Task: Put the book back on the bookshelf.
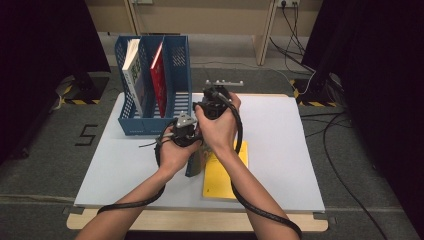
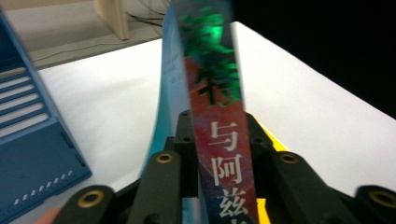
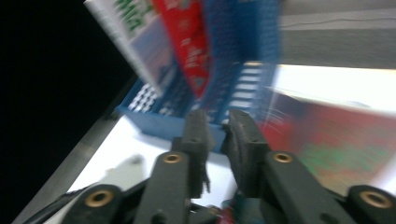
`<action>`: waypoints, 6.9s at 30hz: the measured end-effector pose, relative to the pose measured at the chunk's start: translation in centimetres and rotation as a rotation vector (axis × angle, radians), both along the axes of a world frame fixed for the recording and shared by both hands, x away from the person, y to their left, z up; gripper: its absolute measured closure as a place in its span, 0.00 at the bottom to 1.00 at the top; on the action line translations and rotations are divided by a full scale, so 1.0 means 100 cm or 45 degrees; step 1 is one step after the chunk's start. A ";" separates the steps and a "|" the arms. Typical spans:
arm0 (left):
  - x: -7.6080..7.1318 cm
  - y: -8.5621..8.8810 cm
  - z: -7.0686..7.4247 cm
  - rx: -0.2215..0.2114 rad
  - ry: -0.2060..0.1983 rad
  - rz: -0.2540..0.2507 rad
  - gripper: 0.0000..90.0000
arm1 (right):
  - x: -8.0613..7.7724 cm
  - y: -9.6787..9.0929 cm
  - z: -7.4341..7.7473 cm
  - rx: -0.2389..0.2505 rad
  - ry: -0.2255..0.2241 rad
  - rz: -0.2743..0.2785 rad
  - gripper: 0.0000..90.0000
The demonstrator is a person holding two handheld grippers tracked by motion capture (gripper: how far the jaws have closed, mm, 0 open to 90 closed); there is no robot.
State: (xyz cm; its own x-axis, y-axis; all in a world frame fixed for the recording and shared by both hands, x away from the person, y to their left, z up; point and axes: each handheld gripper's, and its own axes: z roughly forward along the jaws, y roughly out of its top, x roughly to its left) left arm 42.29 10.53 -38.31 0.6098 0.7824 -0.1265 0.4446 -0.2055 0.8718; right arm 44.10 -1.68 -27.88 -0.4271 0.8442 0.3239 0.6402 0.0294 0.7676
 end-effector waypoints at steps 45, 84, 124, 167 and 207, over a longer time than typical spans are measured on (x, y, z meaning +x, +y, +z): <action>-0.052 0.100 -0.019 -0.085 -0.167 0.028 0.82 | 0.039 -0.017 -0.033 0.143 -0.100 -0.017 0.98; -0.070 0.139 -0.024 -0.117 -0.201 0.053 0.82 | 0.032 -0.012 -0.049 0.111 -0.085 -0.003 0.93; -0.075 0.138 -0.033 -0.191 -0.358 0.143 0.80 | 0.026 -0.006 -0.059 0.099 -0.044 0.065 0.91; -0.057 0.119 -0.007 -0.153 -0.326 0.121 0.83 | 0.022 -0.072 -0.076 0.086 -0.008 -0.090 0.88; -0.044 0.121 0.039 -0.168 -0.328 0.144 0.83 | 0.013 -0.095 -0.113 -0.042 0.016 -0.126 0.69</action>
State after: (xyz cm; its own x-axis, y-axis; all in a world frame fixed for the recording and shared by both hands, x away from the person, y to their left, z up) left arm 37.89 22.61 -34.39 0.5447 0.8344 -0.0841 0.2188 -0.0446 0.9747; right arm 45.39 -11.22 -39.18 -0.3375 0.8923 0.2998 0.6506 -0.0091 0.7594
